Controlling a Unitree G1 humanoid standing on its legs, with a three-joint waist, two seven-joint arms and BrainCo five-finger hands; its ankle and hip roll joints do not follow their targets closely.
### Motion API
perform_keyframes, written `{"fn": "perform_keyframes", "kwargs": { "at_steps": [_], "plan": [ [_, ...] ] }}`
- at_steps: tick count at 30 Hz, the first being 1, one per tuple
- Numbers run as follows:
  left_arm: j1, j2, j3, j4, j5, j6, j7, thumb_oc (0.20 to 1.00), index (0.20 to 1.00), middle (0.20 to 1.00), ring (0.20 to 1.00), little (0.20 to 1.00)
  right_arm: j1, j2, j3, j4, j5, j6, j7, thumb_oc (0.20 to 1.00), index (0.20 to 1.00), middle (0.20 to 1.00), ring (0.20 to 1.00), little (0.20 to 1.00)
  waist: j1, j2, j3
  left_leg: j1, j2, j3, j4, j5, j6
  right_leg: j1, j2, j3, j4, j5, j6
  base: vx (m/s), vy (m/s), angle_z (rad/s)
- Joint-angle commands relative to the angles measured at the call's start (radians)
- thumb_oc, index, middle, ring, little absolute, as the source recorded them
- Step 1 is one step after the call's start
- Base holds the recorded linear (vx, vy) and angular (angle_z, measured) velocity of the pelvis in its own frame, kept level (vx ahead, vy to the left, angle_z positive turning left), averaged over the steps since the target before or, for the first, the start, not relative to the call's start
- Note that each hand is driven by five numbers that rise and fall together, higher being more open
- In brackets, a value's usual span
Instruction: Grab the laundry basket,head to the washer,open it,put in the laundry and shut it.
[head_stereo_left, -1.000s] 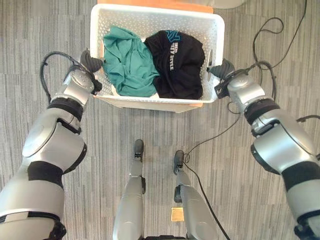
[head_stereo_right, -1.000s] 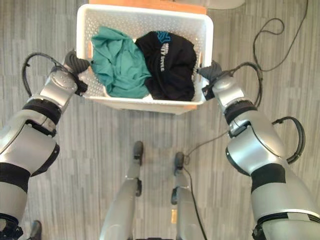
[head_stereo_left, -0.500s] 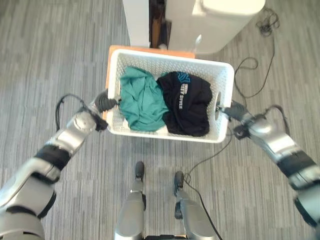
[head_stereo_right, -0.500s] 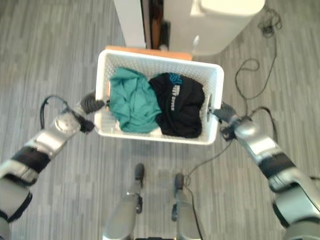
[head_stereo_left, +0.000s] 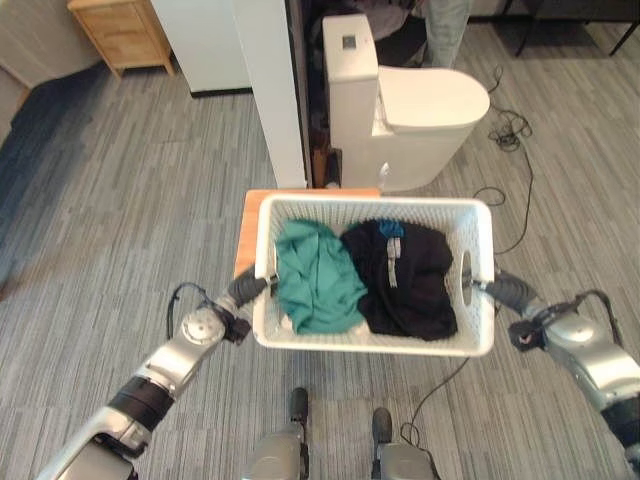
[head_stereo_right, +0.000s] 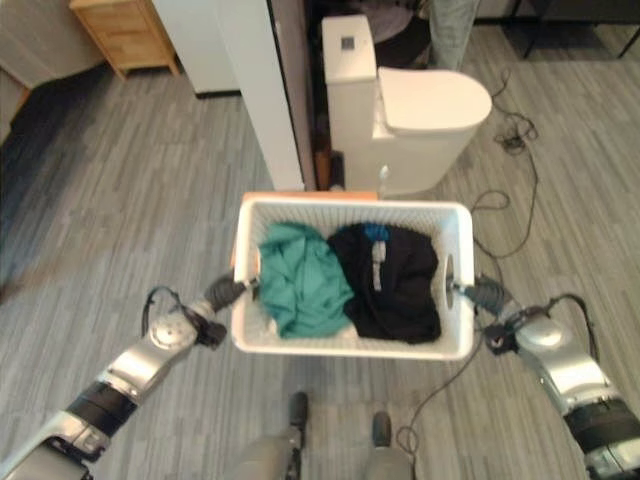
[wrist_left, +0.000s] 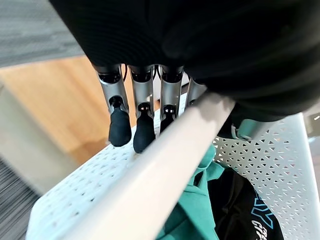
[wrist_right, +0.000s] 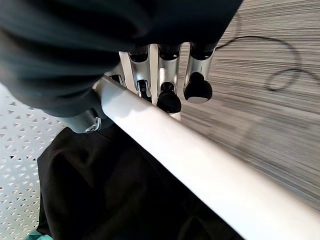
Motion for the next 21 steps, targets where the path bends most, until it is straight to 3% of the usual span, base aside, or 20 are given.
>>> {"fn": "perform_keyframes", "kwargs": {
  "at_steps": [1, 7, 16, 19, 21],
  "plan": [
    [-0.077, -0.044, -0.035, 0.087, -0.014, -0.061, -0.031, 0.2, 0.2, 0.2, 0.2, 0.2, -0.007, 0.007, -0.046, -0.076, 0.09, -0.085, 0.057, 0.2, 0.2, 0.2, 0.2, 0.2, 0.017, -0.031, -0.22, 0.055, 0.027, -0.059, 0.043, -0.152, -0.006, -0.053, -0.063, 0.013, 0.142, -0.084, 0.039, 0.0, 0.0, 0.0],
    [-0.106, -0.04, -0.042, 0.096, 0.013, -0.064, -0.033, 0.2, 0.2, 0.2, 0.2, 0.2, -0.003, 0.024, -0.046, -0.077, 0.078, -0.087, 0.061, 0.2, 0.2, 0.2, 0.2, 0.2, 0.012, -0.032, -0.23, 0.058, 0.024, -0.048, 0.048, -0.167, 0.003, -0.058, -0.065, 0.031, 0.122, -0.067, 0.046, -0.01, 0.026, -0.01],
    [-0.148, -0.078, -0.072, 0.136, 0.061, -0.068, -0.047, 0.2, 0.2, 0.2, 0.2, 0.2, 0.049, 0.061, -0.115, -0.095, 0.069, -0.096, 0.048, 0.2, 0.2, 0.2, 0.2, 0.2, -0.014, -0.042, -0.19, 0.008, -0.007, -0.009, 0.156, -0.228, 0.032, -0.101, -0.095, 0.086, 0.146, -0.042, 0.069, -0.06, 0.106, -0.15],
    [-0.173, -0.103, -0.081, 0.166, 0.079, -0.073, -0.046, 0.2, 0.2, 0.2, 0.2, 0.2, 0.057, 0.078, -0.132, -0.094, 0.061, -0.096, 0.042, 0.2, 0.2, 0.2, 0.2, 0.2, -0.031, -0.04, -0.162, -0.01, -0.032, 0.017, 0.176, -0.245, 0.054, -0.149, -0.112, 0.134, 0.166, -0.014, 0.088, -0.1, 0.157, -0.25],
    [-0.186, -0.117, -0.079, 0.186, 0.085, -0.077, -0.041, 0.2, 0.2, 0.2, 0.2, 0.2, 0.053, 0.092, -0.142, -0.087, 0.062, -0.098, 0.033, 0.2, 0.2, 0.2, 0.2, 0.2, -0.043, -0.039, -0.142, -0.026, -0.049, 0.044, 0.183, -0.25, 0.066, -0.185, -0.13, 0.163, 0.16, 0.038, 0.103, -0.17, 0.208, -0.39]
  ]
}}
